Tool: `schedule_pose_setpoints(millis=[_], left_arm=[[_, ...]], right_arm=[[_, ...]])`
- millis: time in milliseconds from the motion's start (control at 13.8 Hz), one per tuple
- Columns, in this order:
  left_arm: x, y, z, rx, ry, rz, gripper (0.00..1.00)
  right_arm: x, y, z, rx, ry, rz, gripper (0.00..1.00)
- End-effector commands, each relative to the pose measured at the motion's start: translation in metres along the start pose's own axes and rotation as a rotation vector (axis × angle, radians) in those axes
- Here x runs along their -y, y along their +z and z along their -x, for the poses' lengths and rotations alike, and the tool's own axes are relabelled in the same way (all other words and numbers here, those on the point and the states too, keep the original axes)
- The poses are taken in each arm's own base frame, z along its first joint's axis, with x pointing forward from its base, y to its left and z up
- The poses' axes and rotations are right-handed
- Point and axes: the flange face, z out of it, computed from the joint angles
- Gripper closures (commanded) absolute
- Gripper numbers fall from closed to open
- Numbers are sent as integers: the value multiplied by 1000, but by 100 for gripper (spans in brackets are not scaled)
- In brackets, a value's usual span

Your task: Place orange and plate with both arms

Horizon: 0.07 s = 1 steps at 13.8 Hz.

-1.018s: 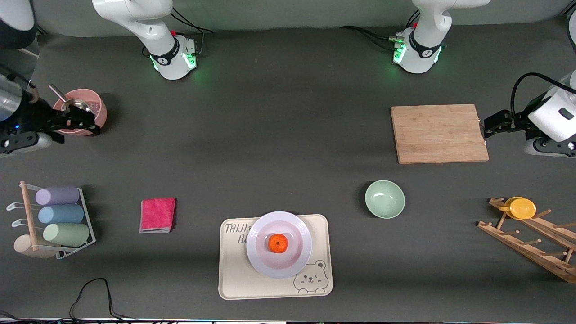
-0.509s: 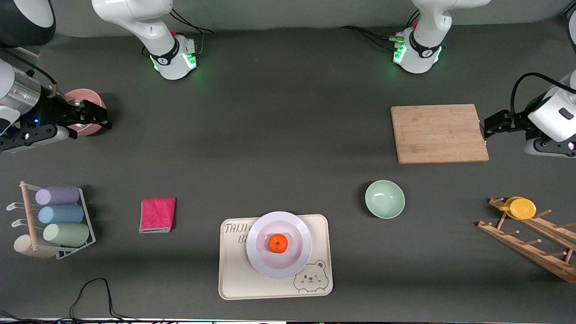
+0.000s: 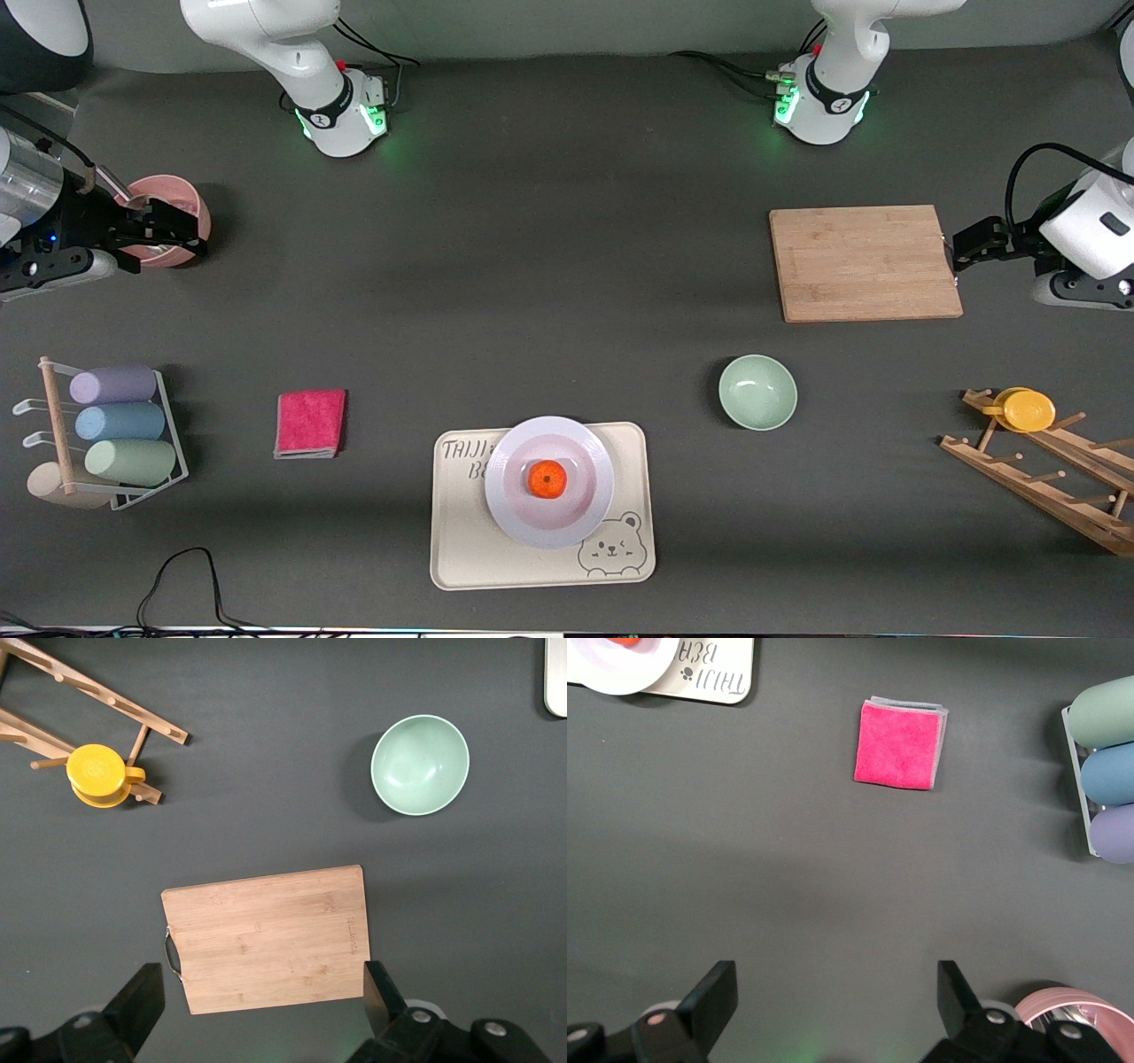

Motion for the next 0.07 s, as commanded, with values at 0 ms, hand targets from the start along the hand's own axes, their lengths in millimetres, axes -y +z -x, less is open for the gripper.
schedule_pose_setpoints(millis=[0], left_arm=[[-2,-5,3,7,-3,3,0]], right_arm=[[-3,-7,4,-22,7,-16,0]])
